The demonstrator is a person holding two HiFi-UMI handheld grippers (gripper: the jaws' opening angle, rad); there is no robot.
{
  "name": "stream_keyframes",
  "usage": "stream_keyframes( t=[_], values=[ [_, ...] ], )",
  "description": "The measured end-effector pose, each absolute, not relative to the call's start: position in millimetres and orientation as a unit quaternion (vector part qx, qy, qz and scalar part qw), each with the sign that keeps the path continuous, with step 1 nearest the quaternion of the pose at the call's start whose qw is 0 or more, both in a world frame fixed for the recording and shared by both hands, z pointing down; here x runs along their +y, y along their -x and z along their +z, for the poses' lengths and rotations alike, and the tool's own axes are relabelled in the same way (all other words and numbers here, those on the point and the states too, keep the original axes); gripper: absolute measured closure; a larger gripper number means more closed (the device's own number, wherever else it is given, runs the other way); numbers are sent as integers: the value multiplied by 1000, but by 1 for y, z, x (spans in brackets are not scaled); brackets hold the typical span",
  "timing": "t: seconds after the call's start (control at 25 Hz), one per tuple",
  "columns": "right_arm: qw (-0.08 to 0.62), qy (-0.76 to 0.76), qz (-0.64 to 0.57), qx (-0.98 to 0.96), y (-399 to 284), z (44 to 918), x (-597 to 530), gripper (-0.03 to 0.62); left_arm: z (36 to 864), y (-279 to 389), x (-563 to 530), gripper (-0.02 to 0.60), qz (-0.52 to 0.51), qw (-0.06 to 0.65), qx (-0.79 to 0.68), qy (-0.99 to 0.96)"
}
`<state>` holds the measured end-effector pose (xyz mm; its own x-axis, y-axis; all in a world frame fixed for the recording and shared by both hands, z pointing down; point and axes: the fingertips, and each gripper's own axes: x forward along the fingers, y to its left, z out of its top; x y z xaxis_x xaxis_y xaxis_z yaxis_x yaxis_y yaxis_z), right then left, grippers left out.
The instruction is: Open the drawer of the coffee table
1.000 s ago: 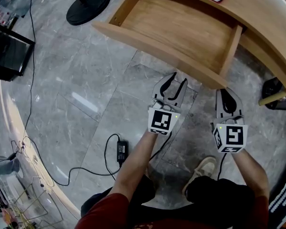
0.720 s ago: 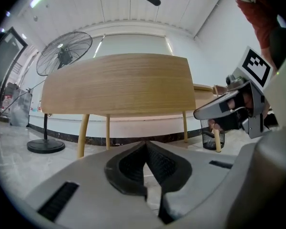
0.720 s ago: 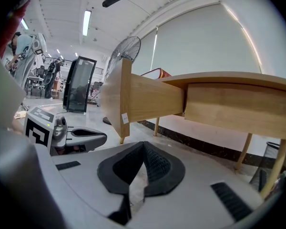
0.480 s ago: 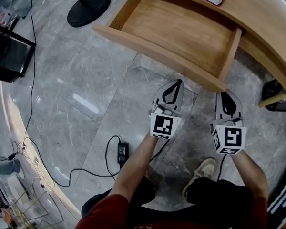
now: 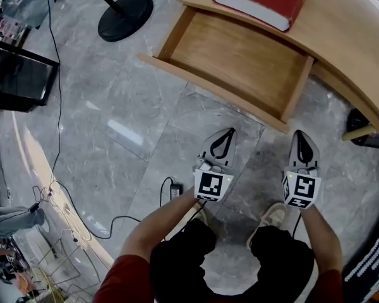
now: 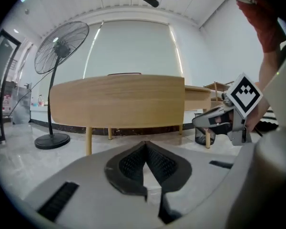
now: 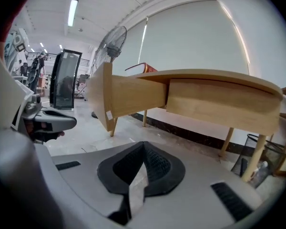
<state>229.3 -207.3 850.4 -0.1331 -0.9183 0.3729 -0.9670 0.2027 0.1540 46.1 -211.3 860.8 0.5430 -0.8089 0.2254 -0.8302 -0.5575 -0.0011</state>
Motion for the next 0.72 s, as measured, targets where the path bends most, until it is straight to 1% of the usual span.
stream_keyframes(
  t=[0.28, 0.52, 0.72],
  values=[
    [226, -642, 110, -724, -237, 763, -182, 599, 772, -23, -190, 575, 159, 132, -494, -845],
    [239, -628, 160, -723, -219, 659, -161, 599, 654, 1, -172, 575, 169, 179, -512, -823],
    [242, -626, 173, -720, -207, 555, -139, 599, 542, 32, -143, 575, 168, 196, -537, -803]
  ],
)
